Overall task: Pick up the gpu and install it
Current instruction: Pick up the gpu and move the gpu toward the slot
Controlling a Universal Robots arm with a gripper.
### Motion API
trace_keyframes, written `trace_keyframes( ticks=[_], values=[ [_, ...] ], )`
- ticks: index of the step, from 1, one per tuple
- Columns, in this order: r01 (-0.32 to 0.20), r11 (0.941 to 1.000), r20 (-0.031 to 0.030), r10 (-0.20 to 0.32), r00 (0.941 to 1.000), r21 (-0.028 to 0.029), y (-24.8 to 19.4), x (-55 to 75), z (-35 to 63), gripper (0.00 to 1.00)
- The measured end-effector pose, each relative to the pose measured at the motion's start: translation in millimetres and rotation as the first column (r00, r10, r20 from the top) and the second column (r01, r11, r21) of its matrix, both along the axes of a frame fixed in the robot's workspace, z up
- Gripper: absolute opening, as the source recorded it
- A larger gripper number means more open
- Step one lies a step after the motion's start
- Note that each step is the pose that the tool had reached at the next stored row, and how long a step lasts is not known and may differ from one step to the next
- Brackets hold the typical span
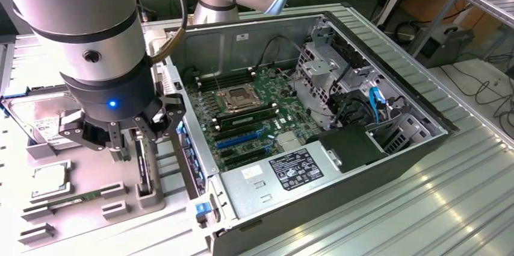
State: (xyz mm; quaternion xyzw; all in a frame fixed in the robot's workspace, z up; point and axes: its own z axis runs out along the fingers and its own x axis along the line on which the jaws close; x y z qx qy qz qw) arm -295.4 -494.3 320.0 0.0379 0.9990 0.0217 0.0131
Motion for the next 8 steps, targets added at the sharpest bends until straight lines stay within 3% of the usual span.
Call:
trace_keyframes(
  ticks=[8],
  values=[
    [0.0,1.0,0.0,0.0,1.0,0.0,0.0,0.0,-2.3,0.42]
  ],
)
